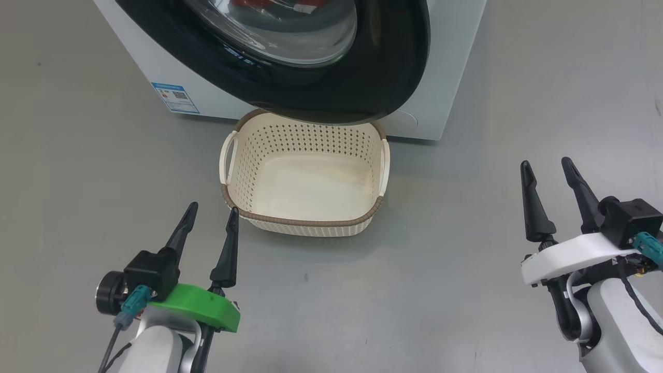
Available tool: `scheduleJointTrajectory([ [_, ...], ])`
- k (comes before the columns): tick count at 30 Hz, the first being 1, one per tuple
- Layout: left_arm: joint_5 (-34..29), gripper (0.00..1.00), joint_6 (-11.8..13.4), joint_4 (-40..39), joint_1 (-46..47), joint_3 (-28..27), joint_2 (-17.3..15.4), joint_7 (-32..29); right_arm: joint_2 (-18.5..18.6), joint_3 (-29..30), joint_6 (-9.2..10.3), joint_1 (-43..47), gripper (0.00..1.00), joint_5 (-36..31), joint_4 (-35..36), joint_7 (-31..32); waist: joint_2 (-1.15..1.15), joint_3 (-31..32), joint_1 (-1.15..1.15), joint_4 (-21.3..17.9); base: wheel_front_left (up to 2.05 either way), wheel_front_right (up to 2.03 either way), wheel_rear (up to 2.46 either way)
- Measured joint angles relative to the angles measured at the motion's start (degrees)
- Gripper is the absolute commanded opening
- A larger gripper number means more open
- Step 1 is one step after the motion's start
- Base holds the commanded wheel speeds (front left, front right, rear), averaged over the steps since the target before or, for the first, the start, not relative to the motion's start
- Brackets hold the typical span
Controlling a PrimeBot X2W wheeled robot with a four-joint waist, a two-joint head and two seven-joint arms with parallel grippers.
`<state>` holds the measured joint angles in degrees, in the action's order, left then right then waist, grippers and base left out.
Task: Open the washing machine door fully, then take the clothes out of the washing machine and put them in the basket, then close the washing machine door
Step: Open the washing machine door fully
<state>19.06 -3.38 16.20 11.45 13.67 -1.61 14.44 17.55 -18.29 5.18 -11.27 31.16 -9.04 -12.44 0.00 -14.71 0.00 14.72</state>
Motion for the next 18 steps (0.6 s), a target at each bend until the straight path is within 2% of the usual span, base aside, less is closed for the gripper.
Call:
scheduleJointTrajectory([
  [18,0.0,1.00,0.0,-0.2,0.0,0.4,0.0,0.0,0.7,0.7,0.03,-0.1,1.00,-0.1,2.6,0.0,0.00,-0.8,0.00,0.3,0.00,0.00,0.00],
])
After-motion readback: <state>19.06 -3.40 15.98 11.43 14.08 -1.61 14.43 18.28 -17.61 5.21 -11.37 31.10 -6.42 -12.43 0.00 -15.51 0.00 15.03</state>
